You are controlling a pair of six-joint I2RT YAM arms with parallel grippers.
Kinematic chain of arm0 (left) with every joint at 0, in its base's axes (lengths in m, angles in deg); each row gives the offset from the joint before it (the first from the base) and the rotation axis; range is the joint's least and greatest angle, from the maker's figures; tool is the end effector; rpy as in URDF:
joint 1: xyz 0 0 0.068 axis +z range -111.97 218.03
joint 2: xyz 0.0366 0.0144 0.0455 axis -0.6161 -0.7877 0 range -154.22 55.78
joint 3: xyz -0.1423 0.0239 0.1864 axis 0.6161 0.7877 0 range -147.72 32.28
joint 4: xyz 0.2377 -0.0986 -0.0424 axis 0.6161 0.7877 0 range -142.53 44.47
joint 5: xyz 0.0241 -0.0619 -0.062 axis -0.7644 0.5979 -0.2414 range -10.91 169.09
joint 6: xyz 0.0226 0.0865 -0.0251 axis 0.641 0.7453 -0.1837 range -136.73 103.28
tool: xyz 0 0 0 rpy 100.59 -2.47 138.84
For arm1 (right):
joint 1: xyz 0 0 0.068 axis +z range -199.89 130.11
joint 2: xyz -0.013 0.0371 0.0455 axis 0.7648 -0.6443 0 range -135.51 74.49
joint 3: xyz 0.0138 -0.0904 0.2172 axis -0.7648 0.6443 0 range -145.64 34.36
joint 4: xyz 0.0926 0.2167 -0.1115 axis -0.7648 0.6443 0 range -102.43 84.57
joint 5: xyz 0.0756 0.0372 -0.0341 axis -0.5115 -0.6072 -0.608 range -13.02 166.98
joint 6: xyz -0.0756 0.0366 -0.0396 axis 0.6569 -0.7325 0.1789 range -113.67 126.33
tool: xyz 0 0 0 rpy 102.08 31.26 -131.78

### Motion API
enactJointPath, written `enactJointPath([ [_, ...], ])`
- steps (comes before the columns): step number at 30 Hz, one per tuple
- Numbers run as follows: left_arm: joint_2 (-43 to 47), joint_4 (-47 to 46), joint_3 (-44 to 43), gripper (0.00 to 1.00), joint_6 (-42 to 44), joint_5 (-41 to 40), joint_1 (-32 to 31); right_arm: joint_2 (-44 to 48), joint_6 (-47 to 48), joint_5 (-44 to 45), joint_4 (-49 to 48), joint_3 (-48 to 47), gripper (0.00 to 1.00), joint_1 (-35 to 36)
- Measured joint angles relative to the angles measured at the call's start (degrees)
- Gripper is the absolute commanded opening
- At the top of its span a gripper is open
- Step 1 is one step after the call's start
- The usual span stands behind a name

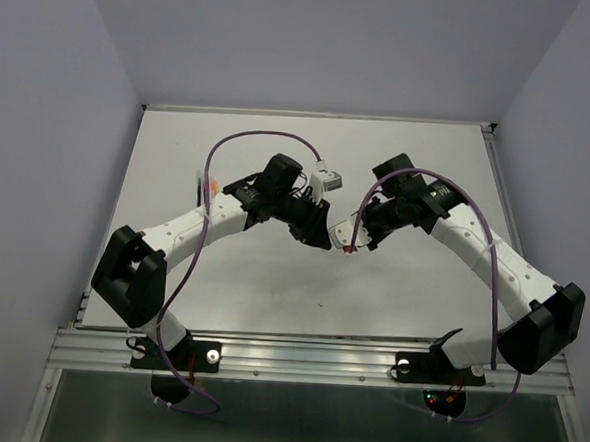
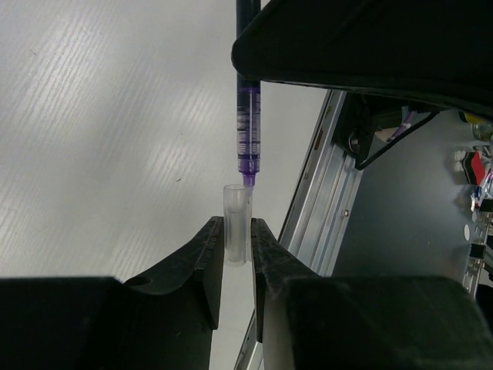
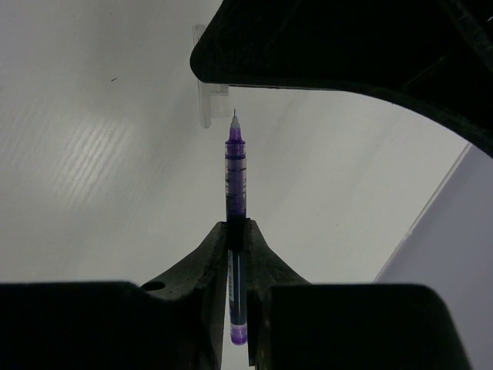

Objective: Insert the pens into the pen caps

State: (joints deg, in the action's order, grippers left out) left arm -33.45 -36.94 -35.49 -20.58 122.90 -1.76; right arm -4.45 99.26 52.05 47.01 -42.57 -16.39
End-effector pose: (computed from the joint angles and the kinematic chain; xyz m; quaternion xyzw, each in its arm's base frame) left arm 0.2498 -0.2834 0.2244 0.4144 0.7387 -0.4637 0.2599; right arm 0.2262 0.1919 0.2546 -0.8687 0.3790 0.0623 0.3128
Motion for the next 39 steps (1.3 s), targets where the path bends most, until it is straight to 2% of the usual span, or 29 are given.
enactJointPath([
  [12,0.0,0.5,-0.3,0.00,0.0,0.0,0.0,-1.8,-2.9,5.0,-1.6,0.0,0.01,0.3],
  [39,-0.6,2.8,-2.9,0.00,1.0,-0.3,0.0,-1.8,-3.2,6.6,-1.2,-0.2,0.01,0.3],
])
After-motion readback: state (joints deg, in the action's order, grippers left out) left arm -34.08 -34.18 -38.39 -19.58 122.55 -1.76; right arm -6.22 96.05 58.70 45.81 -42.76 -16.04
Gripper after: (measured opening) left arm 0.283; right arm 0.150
